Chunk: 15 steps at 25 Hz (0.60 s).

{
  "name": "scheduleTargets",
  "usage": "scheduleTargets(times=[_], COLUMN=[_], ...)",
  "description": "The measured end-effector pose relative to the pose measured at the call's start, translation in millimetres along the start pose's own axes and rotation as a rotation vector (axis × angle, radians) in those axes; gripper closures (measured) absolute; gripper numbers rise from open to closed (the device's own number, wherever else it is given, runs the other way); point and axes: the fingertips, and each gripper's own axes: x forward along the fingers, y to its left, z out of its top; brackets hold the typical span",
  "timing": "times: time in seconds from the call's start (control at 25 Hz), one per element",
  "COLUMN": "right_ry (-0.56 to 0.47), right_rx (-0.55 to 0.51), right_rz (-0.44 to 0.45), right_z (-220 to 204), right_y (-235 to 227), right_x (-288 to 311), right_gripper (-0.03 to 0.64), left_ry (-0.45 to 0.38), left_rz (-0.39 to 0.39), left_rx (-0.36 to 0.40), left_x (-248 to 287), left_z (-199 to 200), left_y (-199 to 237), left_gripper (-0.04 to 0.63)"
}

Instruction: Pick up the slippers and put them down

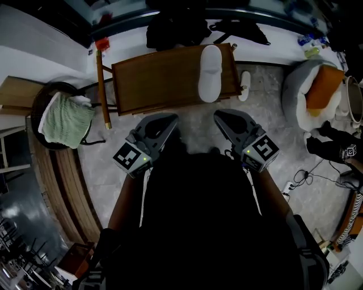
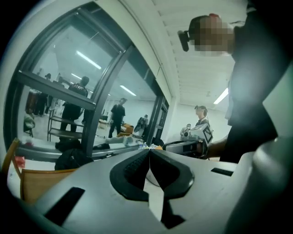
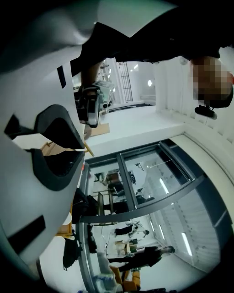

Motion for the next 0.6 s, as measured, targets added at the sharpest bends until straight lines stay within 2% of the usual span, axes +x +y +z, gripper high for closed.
scheduleTargets(times=[0.28,0.48,0.6], right_ry=[0.041,0.131,0.082], right_rx=[-0.020,0.009,0.072], right_rz=[-0.115,-0.112,-0.099], right_z=[15,0,4], right_y=[-31,-38,-46], right_x=[26,32,29], right_gripper=[0.589,0.588,0.588], left_ry=[0.014,0.005,0.005], left_rz=[-0.092,-0.159,-0.189], left_rx=[-0.027,-0.090,-0.111], left_x=[0,12,22], left_z=[0,-8,-14], left_y=[41,48,48], left_gripper=[0.583,0.583,0.583])
